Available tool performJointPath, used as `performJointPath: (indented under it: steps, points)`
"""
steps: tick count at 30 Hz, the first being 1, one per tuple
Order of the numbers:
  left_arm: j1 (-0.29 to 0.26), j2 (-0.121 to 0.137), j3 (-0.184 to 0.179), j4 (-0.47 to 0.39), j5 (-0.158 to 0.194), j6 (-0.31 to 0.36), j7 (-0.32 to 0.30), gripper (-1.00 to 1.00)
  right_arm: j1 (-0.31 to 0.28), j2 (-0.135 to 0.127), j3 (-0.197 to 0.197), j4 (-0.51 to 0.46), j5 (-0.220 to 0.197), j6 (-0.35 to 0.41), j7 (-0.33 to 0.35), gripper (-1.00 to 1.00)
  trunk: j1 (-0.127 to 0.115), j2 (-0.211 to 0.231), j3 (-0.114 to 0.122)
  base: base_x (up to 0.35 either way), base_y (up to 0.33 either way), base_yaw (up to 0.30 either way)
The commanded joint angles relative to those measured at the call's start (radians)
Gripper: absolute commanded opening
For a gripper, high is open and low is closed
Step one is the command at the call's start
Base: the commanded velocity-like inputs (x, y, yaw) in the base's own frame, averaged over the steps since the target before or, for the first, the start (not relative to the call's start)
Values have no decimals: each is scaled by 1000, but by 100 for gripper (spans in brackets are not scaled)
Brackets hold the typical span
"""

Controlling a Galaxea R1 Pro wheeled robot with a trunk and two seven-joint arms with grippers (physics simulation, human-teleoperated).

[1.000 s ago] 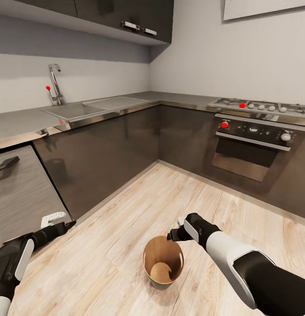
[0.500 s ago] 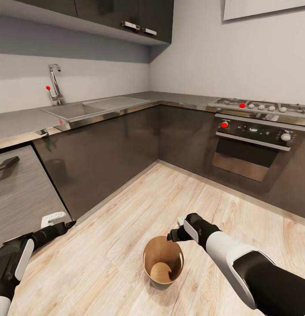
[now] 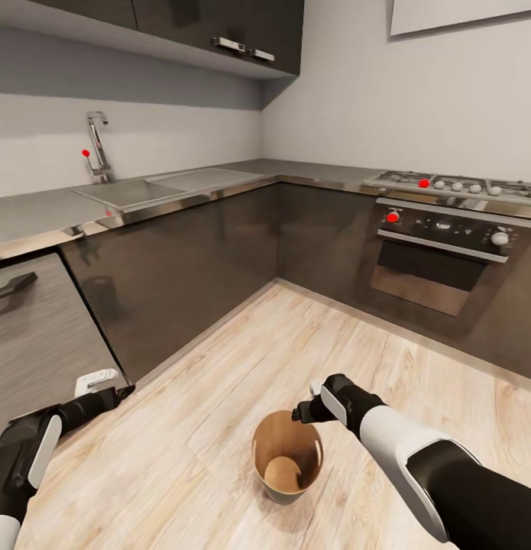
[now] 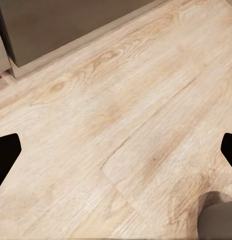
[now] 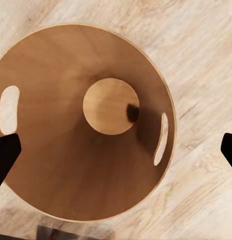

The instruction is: Put the three can of soda from the living room inside the tash can in the kitchen.

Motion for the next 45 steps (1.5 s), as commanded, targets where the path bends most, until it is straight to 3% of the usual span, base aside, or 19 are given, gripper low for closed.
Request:
performJointPath:
  steps: [1, 8, 22, 26, 31, 32, 34, 45]
  points:
    - [0, 0, -8, 0, 0, 1, 0, 100, 0, 0, 0, 0, 0, -4, 0, 100, 0, 0, 0, 0, 204, 0]
    - [0, 1, -63, 2, -1, 2, 2, 100, 1, 0, 1, 2, 0, -17, 0, 100, 0, 0, 0, 0, 276, 0]
    - [1, 1, -87, 0, -1, 3, 3, 100, 4, -6, -1, 4, -1, -20, 0, 100, 0, 0, 0, 0, 232, 0]
    - [1, 1, -95, -1, -1, 3, 3, 100, 5, -29, -1, 4, -3, -21, 0, 100, 0, 0, 0, 0, 43, 0]
    - [1, 1, -100, -1, -1, 3, 3, 100, 9, -76, -3, 4, -4, -22, 1, 100, 0, 0, 0, 0, 13, 0]
    - [1, 1, -100, -2, -1, 3, 3, 100, 15, -99, -3, 2, -5, -22, 1, 100, 0, 0, 0, 0, 4, 0]
    - [1, 1, -101, -2, -1, 3, 3, 100, 23, -122, -4, 1, -5, -28, 1, 100, 0, 0, 0, 0, 2, 0]
    - [2, 0, -101, -3, 0, 3, 3, 100, 40, -149, -6, 10, -6, -66, 2, 100, 0, 0, 0, 0, 0, 0]
